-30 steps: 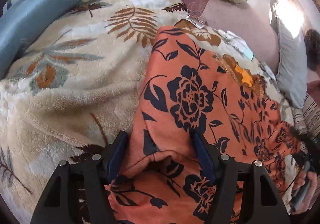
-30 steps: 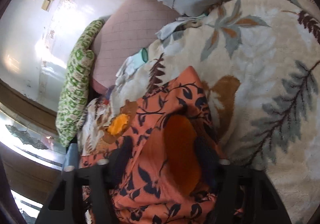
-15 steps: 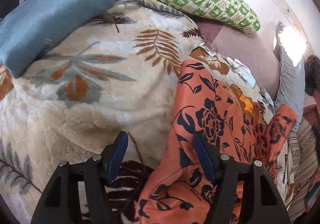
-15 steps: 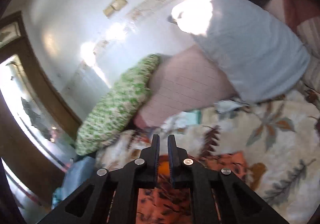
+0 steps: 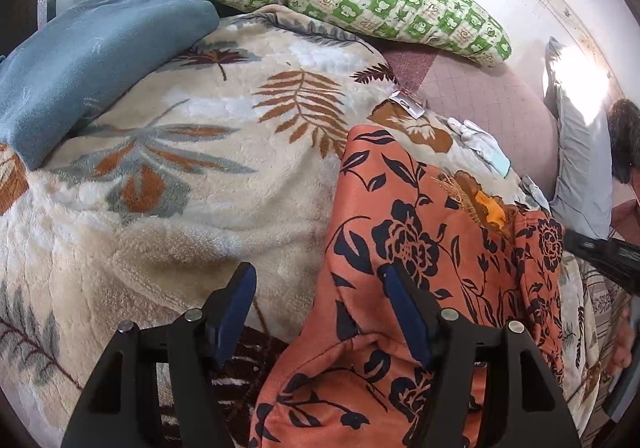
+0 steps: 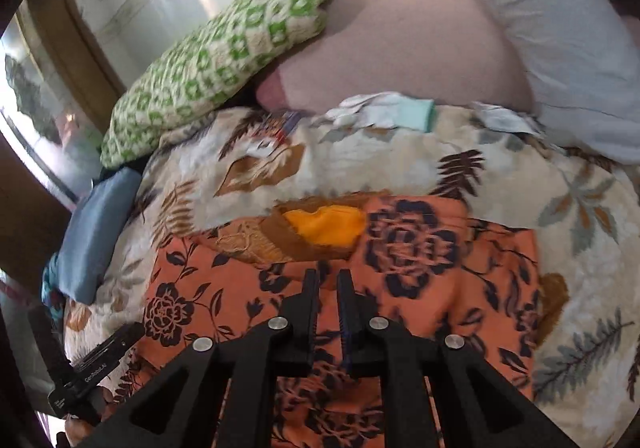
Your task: Fold small clothes
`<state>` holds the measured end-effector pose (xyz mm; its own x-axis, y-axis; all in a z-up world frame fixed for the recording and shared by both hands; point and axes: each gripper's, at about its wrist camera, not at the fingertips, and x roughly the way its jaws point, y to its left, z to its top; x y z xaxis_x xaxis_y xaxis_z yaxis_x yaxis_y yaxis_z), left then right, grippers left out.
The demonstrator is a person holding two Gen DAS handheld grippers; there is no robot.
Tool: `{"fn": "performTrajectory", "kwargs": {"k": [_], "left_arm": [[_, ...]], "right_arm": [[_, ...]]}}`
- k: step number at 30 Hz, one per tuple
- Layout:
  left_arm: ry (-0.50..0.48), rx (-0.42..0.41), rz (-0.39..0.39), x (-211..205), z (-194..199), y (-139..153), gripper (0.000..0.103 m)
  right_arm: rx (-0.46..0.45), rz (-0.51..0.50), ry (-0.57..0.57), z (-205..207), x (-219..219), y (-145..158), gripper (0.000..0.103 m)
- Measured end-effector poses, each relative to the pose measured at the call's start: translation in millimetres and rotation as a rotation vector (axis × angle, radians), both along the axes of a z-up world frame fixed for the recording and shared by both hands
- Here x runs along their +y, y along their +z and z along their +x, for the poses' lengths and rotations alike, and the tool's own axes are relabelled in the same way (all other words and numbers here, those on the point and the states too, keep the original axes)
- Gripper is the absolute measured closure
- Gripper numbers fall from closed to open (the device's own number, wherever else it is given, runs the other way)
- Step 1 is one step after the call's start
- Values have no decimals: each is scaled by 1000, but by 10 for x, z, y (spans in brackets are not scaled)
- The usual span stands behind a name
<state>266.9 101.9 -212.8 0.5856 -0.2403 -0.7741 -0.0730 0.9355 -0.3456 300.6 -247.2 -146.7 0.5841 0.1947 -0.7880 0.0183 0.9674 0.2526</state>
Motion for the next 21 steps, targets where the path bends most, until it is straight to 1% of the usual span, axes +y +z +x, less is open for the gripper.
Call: {"fn": "performTrajectory", "kwargs": {"k": [1, 4, 6, 7, 8, 9, 10, 12, 13, 15, 16, 17, 18, 19, 20, 21], "left_arm": [[-2, 1, 9, -2, 6, -7, 35], [-19, 2, 81, -48, 24, -41, 35], [-33, 29, 126, -85, 59, -107, 35], [-36, 50, 137, -90, 80, -150, 35], [-34, 66, 141, -90, 97, -182, 33], [-34, 63, 153, -97, 97, -185, 33], [-38, 63, 167, -113, 97, -182, 33], [-48, 65, 187, -141, 87, -183, 32], [-56, 68, 188, -152, 84, -184, 31], [-55, 72, 201, -166, 75, -183, 31], [-52, 74, 200, -159, 71, -183, 31], [-49, 76, 197, -155, 72, -184, 31], [-46, 76, 195, -157, 68, -181, 31], [-42, 76, 196, -161, 61, -178, 31], [-38, 75, 196, -167, 59, -172, 31], [-33, 72, 189, -165, 45, -163, 31]], "right_arm": [[61, -40, 33, 186, 222, -97, 91], [209, -154, 112, 589, 764, -500, 91], [270, -267, 142, 679, 970, -754, 91], [283, -301, 141, 681, 981, -830, 91], [280, -283, 128, 652, 920, -837, 91], [287, -261, 87, 605, 782, -814, 91], [301, -286, 26, 530, 597, -786, 91], [319, -368, -43, 310, 207, -746, 91], [345, -358, -78, 173, -54, -743, 95], [371, -245, -177, -159, -597, -682, 96], [377, -284, -251, -344, -806, -622, 91], [384, -413, -315, -523, -953, -564, 89], [378, -473, -346, -681, -1066, -514, 89], [360, -388, -354, -833, -1201, -464, 89], [338, -252, -360, -947, -1314, -422, 89], [312, -159, -369, -1024, -1362, -388, 89]]}}
